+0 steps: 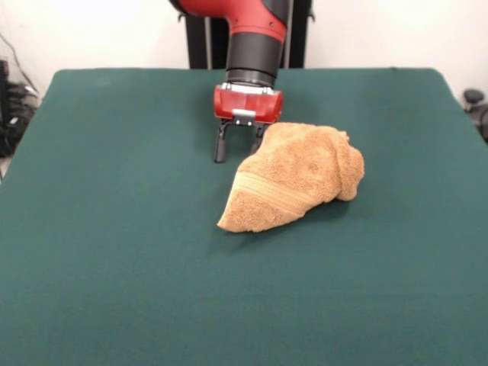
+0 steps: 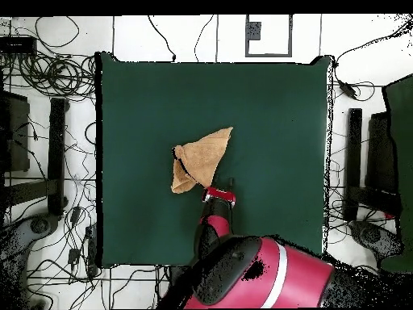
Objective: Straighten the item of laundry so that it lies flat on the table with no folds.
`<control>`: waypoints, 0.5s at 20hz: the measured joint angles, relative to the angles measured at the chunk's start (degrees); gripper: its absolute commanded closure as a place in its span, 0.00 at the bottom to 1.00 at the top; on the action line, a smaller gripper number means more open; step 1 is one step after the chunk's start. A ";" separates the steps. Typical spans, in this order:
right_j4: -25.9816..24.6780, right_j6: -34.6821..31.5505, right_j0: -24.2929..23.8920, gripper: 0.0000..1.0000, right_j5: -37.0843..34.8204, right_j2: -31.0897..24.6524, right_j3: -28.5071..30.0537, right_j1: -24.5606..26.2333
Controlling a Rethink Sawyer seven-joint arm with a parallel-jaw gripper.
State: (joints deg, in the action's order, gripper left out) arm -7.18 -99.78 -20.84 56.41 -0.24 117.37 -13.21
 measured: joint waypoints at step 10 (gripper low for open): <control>-2.40 0.00 -2.59 0.00 0.02 -1.58 -0.03 0.22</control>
State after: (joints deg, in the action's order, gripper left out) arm -9.58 -99.78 -23.43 56.44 -1.82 117.34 -12.99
